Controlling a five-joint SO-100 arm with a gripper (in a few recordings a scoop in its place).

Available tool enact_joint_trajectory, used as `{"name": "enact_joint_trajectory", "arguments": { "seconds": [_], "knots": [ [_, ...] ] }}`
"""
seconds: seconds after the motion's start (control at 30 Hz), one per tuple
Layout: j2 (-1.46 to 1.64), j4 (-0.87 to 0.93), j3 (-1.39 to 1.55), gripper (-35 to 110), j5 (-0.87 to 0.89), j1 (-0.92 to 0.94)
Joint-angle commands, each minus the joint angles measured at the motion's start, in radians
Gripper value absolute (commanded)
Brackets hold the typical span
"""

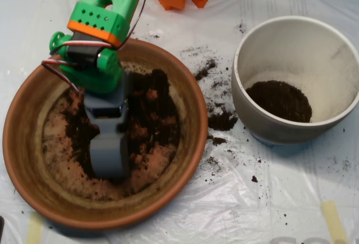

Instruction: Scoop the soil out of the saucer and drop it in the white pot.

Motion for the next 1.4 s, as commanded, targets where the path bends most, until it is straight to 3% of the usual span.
{"name": "enact_joint_trajectory", "arguments": {
  "seconds": [0.0,0.2,0.37,0.63,1.1,1.37],
  "knots": [
    [-0.049,0.041,-0.143,51,0.000,0.037],
    [-0.146,0.140,-0.319,44,0.006,0.035],
    [-0.127,0.146,-0.284,41,-0.003,0.026],
    [0.097,-0.066,0.098,37,-0.051,-0.006],
    [0.325,-0.253,0.376,26,-0.060,-0.006],
    [0.356,-0.285,0.410,6,-0.043,0.017]
  ]
}}
